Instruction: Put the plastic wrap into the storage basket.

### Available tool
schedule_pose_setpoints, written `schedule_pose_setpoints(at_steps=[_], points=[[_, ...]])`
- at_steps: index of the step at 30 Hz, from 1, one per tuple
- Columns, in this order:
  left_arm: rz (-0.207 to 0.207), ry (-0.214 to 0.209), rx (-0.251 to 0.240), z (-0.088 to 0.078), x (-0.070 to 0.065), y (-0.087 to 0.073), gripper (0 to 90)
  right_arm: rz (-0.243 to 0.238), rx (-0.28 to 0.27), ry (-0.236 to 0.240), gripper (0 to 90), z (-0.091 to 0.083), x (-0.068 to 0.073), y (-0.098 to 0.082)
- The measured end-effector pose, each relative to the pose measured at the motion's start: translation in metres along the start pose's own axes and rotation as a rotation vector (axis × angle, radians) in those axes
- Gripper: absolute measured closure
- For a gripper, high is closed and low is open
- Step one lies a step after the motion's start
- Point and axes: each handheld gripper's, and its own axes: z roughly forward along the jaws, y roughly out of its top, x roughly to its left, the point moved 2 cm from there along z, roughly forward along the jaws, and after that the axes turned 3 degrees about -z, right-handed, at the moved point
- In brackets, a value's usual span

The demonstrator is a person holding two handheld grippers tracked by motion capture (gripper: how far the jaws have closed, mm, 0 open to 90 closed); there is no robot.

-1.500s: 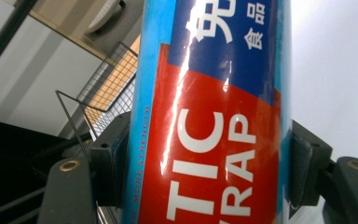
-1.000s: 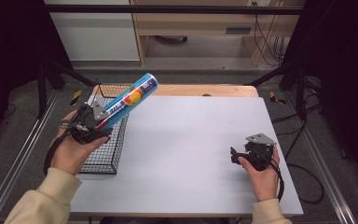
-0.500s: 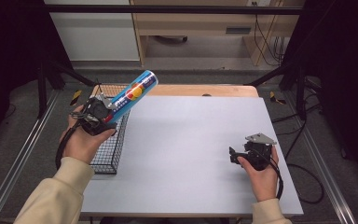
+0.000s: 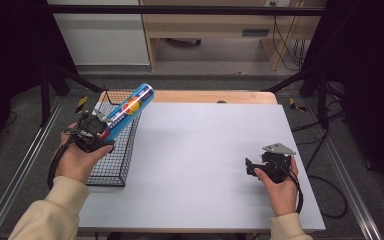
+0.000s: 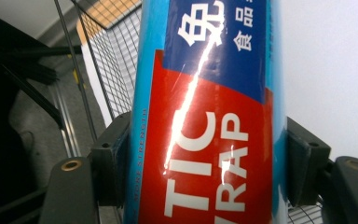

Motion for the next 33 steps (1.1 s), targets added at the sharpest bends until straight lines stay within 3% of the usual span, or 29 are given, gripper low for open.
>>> schedule_pose_setpoints(at_steps=[4, 7, 17, 28, 33], points=[[-0.03, -0.016, 0.023, 0.003, 0.002, -0.01, 31.2, -0.002, 0.014, 0.008, 5.0, 0.001, 0.0, -0.002], [-0.019, 0.008, 0.049, 0.005, 0.003, -0.015, 31.3, 0.001, 0.015, 0.008, 5.2, 0.001, -0.001, -0.002], [-0.081, 0.008, 0.11, 0.009, 0.011, -0.025, 31.6, 0.002, 0.02, 0.01, 5.4, 0.001, -0.001, -0.002], [-0.08, 0.012, 0.178, 0.013, 0.015, -0.035, 31.6, 0.009, 0.02, 0.016, 5.7, 0.001, -0.001, -0.002], [-0.099, 0.006, 0.201, 0.019, 0.016, -0.038, 31.7, 0.004, 0.02, 0.019, 5.7, 0.001, 0.0, -0.001]])
